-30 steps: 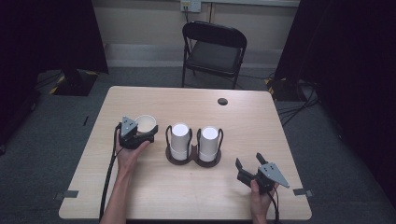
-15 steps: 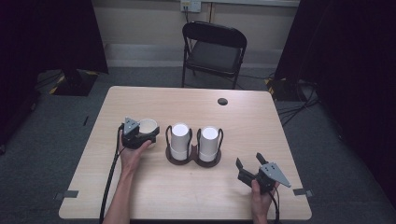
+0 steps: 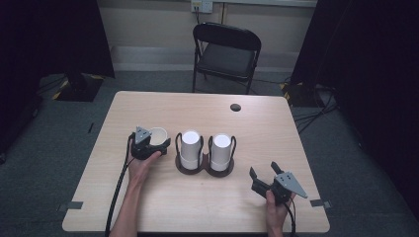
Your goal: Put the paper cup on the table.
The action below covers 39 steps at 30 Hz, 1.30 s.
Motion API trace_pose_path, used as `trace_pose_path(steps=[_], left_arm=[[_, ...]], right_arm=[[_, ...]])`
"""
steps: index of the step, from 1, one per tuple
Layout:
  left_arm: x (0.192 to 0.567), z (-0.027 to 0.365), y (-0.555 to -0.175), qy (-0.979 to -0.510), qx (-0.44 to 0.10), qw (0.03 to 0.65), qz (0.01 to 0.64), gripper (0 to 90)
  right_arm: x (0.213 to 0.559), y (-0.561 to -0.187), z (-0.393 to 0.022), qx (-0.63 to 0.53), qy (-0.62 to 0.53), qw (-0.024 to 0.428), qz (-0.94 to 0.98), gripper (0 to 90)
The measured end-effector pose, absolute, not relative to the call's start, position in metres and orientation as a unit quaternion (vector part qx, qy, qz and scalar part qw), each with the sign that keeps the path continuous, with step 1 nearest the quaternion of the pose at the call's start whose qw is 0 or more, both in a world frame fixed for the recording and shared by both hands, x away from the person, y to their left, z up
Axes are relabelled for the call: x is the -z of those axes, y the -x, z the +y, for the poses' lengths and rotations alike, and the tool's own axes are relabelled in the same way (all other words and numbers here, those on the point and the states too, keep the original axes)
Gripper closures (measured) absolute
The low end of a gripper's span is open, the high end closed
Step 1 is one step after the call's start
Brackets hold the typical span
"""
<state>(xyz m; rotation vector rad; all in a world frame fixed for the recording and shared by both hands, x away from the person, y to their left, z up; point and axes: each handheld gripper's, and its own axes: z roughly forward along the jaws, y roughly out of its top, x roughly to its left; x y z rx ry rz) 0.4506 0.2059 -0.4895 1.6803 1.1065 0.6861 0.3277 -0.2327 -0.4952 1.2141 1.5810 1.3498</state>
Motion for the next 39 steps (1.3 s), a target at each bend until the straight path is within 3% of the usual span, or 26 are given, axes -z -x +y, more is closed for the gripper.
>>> trace_pose_path(steps=[22, 39], left_arm=[[0.493, 0.214, -0.436, -0.703, -0.297, 0.467, 0.446, 15.7], [0.491, 0.213, -0.41, -0.673, -0.302, 0.477, 0.477, 16.2]], right_arm=[[0.495, -0.328, -0.233, -0.527, -0.471, 0.354, 0.612, 14.9], [0.495, -0.328, -0.233, -0.529, -0.471, 0.354, 0.611, 14.9]])
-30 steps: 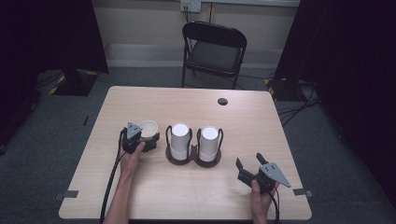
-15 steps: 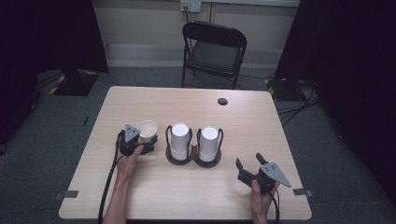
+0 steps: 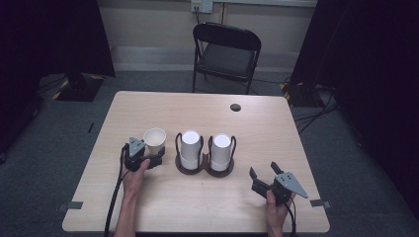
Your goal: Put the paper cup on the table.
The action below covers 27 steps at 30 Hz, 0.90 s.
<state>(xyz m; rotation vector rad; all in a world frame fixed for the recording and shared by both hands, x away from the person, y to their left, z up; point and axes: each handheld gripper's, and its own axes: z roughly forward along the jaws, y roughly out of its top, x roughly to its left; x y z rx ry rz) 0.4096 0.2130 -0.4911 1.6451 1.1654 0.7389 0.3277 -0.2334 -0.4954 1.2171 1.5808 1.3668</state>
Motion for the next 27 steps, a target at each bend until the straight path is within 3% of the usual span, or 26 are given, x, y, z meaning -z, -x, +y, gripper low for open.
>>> trace_pose_path(steps=[13, 27], left_arm=[[0.483, 0.216, -0.373, -0.67, -0.303, 0.498, 0.459, 15.6], [0.48, 0.183, -0.337, -0.678, -0.289, 0.522, 0.429, 15.6]], right_arm=[[0.495, -0.328, -0.233, -0.528, -0.47, 0.356, 0.611, 14.9], [0.495, -0.327, -0.233, -0.527, -0.47, 0.358, 0.611, 14.9]])
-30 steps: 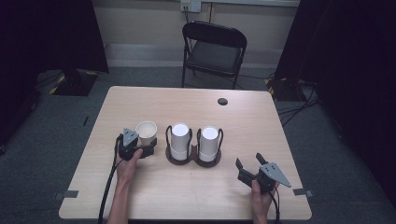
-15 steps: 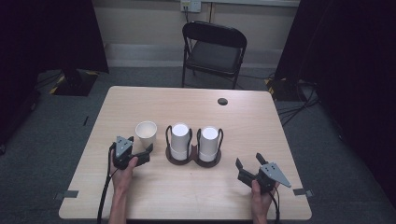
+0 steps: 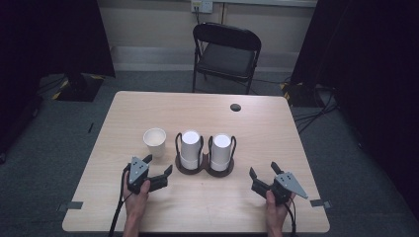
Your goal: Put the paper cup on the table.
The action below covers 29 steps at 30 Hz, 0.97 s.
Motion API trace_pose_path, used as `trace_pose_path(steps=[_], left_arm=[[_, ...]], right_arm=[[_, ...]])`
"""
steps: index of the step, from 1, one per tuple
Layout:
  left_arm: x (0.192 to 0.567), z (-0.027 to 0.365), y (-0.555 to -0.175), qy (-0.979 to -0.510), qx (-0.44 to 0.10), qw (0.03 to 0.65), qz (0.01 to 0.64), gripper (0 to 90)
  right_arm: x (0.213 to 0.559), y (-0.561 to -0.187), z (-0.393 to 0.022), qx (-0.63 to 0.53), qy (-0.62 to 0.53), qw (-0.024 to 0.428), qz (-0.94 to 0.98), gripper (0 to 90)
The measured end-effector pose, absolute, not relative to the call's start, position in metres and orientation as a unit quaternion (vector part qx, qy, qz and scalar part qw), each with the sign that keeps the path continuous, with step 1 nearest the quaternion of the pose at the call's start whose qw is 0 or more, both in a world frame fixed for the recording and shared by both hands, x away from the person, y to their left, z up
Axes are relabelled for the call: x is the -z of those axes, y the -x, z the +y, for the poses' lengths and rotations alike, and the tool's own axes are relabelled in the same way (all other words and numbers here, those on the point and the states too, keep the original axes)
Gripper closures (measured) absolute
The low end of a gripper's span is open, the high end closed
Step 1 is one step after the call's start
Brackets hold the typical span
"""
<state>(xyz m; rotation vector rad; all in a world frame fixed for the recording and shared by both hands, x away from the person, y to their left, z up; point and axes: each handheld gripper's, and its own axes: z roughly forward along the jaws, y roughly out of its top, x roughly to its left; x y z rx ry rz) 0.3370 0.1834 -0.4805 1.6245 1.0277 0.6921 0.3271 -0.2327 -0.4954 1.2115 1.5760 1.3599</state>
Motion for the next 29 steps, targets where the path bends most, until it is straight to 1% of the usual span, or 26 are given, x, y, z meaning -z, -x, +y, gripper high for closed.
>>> trace_pose_path(steps=[10, 12, 14, 16, 17, 22, 24, 29], left_arm=[[0.48, 0.164, -0.312, -0.684, -0.29, 0.527, 0.412, 15.5], [0.482, 0.16, -0.306, -0.68, -0.276, 0.537, 0.416, 15.4], [0.484, 0.158, -0.303, -0.676, -0.275, 0.54, 0.419, 15.4], [0.486, 0.155, -0.3, -0.675, -0.284, 0.545, 0.409, 15.5], [0.488, 0.153, -0.295, -0.677, -0.285, 0.555, 0.39, 15.1], [0.496, 0.149, -0.293, -0.68, -0.286, 0.548, 0.395, 15.2], [0.495, 0.149, -0.293, -0.676, -0.292, 0.548, 0.397, 15.2], [0.497, 0.152, -0.293, -0.66, -0.288, 0.559, 0.411, 15.3]], right_arm=[[0.495, -0.327, -0.232, -0.527, -0.47, 0.359, 0.611, 15.0], [0.495, -0.327, -0.232, -0.527, -0.47, 0.36, 0.611, 15.1], [0.495, -0.327, -0.232, -0.526, -0.47, 0.36, 0.611, 15.2], [0.495, -0.327, -0.232, -0.526, -0.469, 0.36, 0.611, 15.2], [0.495, -0.327, -0.232, -0.526, -0.47, 0.36, 0.611, 15.2], [0.495, -0.327, -0.232, -0.526, -0.47, 0.359, 0.611, 15.5], [0.495, -0.327, -0.232, -0.526, -0.472, 0.36, 0.61, 15.5], [0.495, -0.328, -0.233, -0.524, -0.474, 0.356, 0.612, 16.0]])
